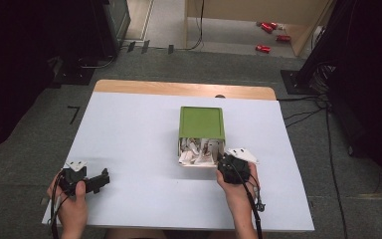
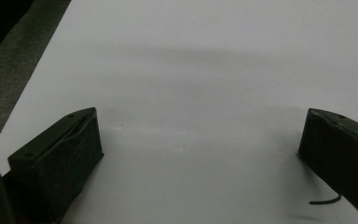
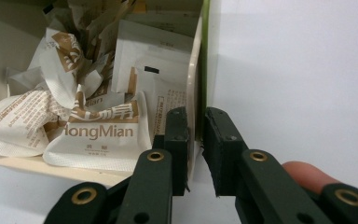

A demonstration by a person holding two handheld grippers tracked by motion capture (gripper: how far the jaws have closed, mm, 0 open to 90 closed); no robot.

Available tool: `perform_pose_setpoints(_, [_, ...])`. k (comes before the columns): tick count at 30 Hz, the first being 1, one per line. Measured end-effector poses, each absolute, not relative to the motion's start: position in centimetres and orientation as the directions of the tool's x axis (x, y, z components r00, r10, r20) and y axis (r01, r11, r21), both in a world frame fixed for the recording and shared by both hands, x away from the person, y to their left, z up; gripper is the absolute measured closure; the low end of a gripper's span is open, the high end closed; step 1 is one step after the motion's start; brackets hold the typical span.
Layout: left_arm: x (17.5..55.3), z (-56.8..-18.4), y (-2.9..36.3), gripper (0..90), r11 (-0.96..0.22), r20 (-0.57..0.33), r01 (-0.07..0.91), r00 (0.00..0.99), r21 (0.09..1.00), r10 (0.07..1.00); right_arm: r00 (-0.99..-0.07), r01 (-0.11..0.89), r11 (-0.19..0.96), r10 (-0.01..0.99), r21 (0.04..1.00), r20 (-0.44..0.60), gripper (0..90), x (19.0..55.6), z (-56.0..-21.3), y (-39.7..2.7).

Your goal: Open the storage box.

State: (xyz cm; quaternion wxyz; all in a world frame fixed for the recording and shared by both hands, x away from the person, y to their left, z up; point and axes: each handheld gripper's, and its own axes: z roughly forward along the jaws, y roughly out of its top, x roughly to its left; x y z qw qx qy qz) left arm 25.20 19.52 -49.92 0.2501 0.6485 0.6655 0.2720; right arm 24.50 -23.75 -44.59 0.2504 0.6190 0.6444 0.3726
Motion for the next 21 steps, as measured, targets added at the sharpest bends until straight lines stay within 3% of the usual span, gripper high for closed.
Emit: perform_pose_setpoints(21, [25.19, -49.92, 19.52, 0.0, 0.011, 0.02, 0.727, -0.033, 0.687, 0.999, -0.061, 0.596, -0.078, 0.988, 0.799, 0.142, 86.4, 23.99, -44.8, -23.36])
